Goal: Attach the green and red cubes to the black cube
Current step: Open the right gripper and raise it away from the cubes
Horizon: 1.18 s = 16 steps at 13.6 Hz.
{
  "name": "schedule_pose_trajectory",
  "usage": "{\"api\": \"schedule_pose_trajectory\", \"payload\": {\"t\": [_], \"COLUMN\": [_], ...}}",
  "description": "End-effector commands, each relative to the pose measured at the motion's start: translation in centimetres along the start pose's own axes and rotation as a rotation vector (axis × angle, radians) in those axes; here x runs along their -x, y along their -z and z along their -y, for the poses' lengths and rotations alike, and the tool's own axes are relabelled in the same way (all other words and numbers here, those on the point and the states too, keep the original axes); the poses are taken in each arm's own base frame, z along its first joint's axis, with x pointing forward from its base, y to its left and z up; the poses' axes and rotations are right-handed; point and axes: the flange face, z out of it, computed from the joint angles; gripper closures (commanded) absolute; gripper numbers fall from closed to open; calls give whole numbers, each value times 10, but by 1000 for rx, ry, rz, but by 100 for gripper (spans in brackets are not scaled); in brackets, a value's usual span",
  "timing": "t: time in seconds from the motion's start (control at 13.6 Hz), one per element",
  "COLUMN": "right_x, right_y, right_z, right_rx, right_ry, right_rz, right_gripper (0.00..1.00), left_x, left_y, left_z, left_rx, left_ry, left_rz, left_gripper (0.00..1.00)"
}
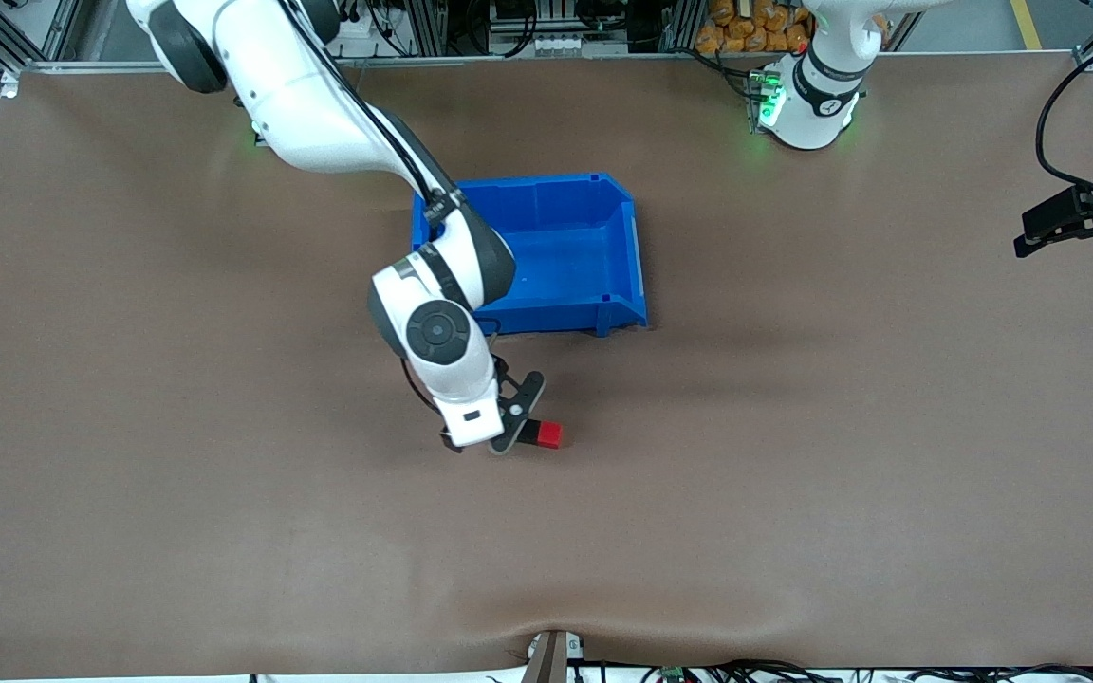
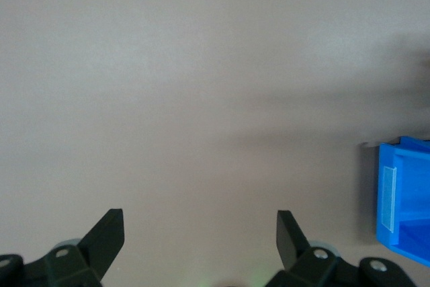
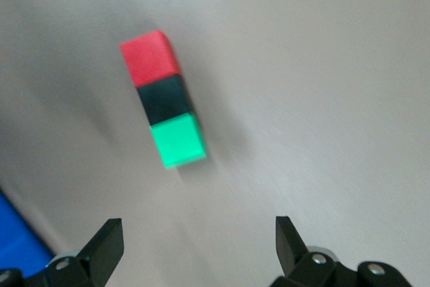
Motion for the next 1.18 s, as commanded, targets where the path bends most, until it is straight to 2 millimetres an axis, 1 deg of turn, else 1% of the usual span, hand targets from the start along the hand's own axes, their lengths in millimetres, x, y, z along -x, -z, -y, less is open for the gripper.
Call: {"api": "schedule_pose_trajectory", "payload": {"t": [0.0,0.15,0.22,0.37,0.52,0.59,0.74,0.88,1.03,1.11], "right_x": [40,77,96,147,194,215,258,296,329,342], "right_y": [50,82,96,124,150,165,200,227,248,259], "right_z": [-47,-83,-95,-119,-133,-137,-147,-156,-164,-166], "right_rx": [-28,-43,-49,-58,-74,-72,-76,-96,-105,-100], "right_ry": [-115,-185,-214,-288,-358,-385,-443,-495,-547,-596], "right_rz": [21,30,32,26,4,-4,-9,6,11,4], "right_gripper": [0,0,0,0,0,0,0,0,0,0], "left_x": [4,4,3,3,2,1,1,1,1,0], "left_y": [5,5,4,5,4,5,5,5,11,15], "left_z": [2,2,3,1,0,-2,-4,-5,-8,-9], "left_rx": [0,0,2,2,5,5,5,7,5,5], "left_ry": [45,50,50,44,36,35,33,30,25,24], "left_rz": [7,7,6,4,6,4,4,4,-10,-16], "left_gripper": [0,0,0,0,0,0,0,0,0,0]}}
